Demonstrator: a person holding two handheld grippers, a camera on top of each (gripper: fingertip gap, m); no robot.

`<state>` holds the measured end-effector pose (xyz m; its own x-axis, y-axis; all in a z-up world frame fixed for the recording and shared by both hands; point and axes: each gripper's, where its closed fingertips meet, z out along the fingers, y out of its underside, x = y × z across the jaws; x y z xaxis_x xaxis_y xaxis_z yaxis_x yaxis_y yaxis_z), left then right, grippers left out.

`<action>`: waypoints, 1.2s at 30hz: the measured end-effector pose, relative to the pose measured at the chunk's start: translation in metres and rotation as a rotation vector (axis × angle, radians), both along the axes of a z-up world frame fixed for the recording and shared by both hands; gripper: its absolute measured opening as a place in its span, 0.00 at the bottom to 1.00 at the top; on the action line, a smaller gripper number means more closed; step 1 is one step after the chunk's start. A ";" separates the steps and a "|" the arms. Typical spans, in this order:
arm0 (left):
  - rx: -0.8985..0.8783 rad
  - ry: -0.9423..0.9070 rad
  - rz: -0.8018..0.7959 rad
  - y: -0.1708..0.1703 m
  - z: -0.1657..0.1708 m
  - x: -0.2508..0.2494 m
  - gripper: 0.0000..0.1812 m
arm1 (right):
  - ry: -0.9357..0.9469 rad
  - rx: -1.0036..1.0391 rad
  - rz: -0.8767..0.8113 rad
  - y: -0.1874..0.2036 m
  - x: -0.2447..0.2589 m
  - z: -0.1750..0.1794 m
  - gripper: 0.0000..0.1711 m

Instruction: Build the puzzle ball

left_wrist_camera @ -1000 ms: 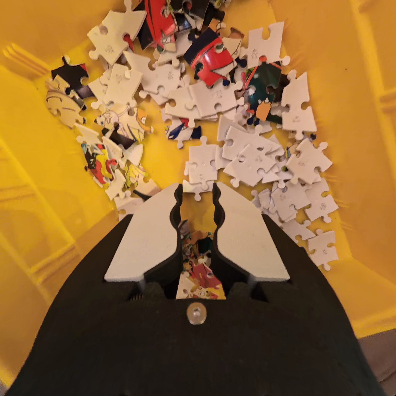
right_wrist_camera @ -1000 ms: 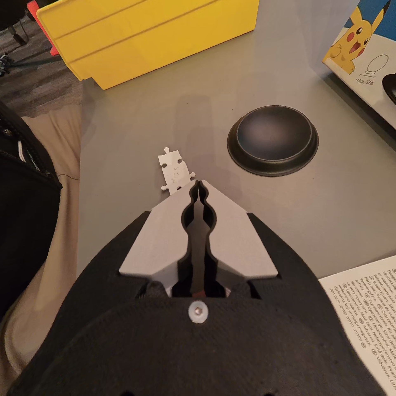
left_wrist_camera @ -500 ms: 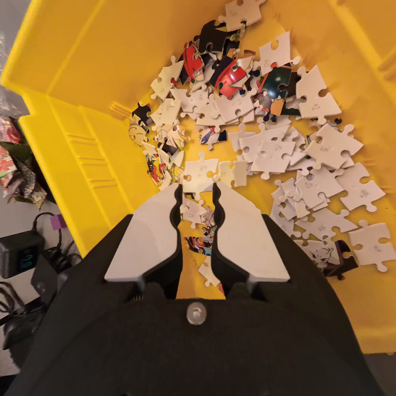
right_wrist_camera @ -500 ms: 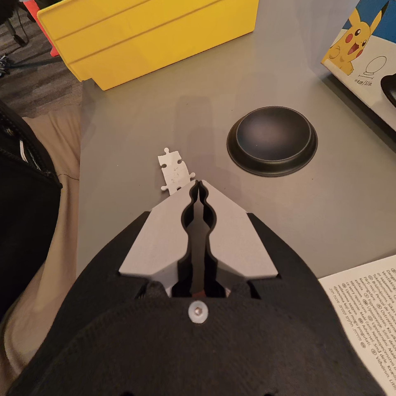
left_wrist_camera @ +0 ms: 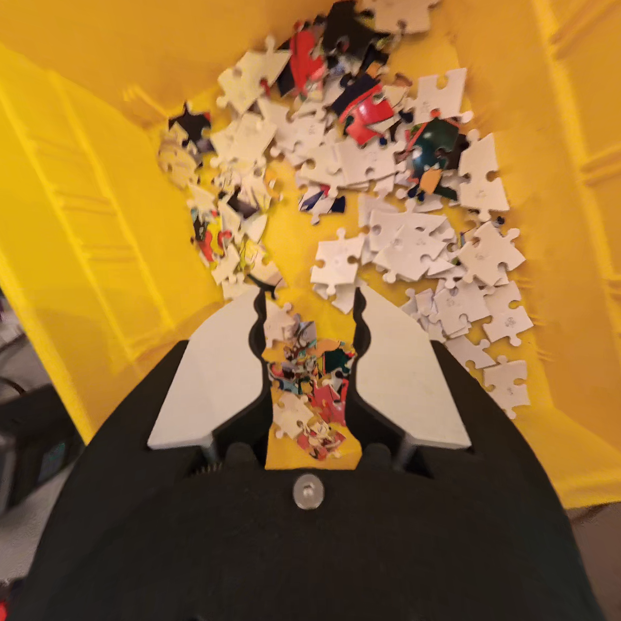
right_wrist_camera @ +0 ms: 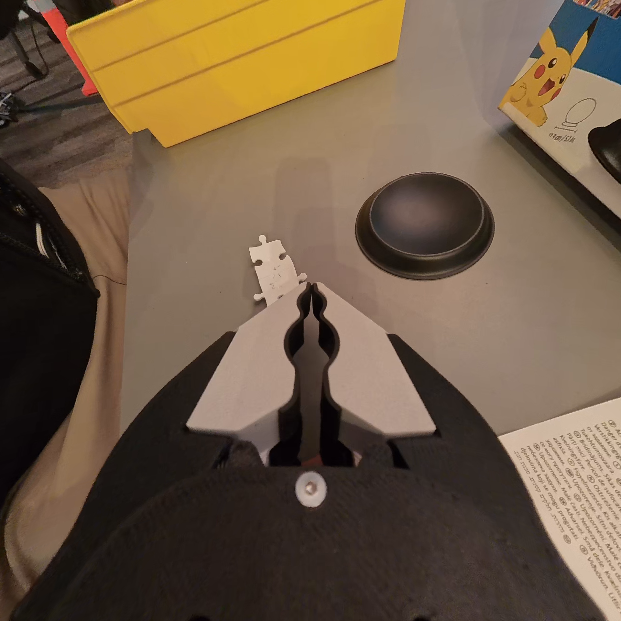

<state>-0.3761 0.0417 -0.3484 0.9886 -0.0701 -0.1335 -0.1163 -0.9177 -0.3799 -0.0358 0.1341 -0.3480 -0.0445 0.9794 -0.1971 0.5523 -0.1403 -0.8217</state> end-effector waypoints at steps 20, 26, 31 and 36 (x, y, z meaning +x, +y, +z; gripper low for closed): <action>0.060 -0.141 0.045 -0.012 -0.001 0.020 0.01 | 0.030 -0.009 0.000 0.000 0.001 0.005 0.00; 0.032 -0.217 0.057 -0.030 0.004 0.019 0.01 | 0.031 -0.011 0.002 0.000 0.001 0.005 0.00; 0.053 -0.431 0.123 -0.022 -0.003 0.034 0.01 | 0.030 -0.005 0.002 -0.001 0.001 0.005 0.00; -0.016 -0.328 0.195 -0.026 -0.019 0.014 0.19 | 0.032 -0.004 0.001 0.000 0.001 0.005 0.00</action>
<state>-0.3616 0.0159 -0.3674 0.9736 0.1239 0.1916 0.1862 -0.9168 -0.3532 -0.0350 0.1337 -0.3431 -0.0519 0.9785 -0.1997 0.5262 -0.1431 -0.8382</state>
